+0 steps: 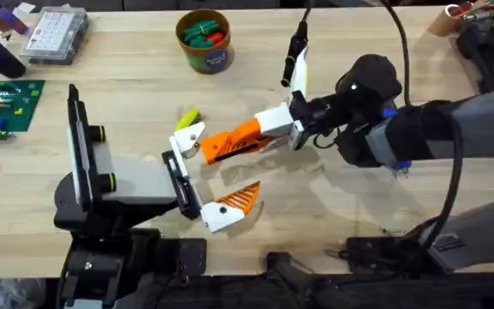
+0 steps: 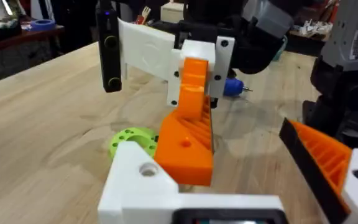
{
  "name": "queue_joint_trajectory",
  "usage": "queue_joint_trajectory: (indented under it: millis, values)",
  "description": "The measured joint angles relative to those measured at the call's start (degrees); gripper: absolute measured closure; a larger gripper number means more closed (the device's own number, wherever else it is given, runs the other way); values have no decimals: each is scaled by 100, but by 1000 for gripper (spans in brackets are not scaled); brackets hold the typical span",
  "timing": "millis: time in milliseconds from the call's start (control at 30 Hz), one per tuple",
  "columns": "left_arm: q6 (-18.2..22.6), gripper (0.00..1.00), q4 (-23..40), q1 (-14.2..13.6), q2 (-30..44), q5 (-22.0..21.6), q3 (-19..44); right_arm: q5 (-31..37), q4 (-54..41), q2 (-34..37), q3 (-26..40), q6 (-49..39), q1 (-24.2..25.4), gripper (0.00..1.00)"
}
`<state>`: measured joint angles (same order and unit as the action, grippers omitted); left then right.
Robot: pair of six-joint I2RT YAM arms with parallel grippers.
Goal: Pick up the gripper from the table and insert it into the empty holder that is missing its gripper. Then pick up a screw, insert it into the mounting hole, and use the screwdriver to tighten it. Finally, clean up the table by picking up the vegetable and placing it into the bucket.
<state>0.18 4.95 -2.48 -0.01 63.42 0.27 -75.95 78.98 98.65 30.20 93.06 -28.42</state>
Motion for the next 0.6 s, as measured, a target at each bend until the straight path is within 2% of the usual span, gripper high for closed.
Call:
queue_joint_trajectory:
  millis: [600]
  values:
    - [0,14,0,0,0,0,0,161,-188,0,2,-104,0,983]
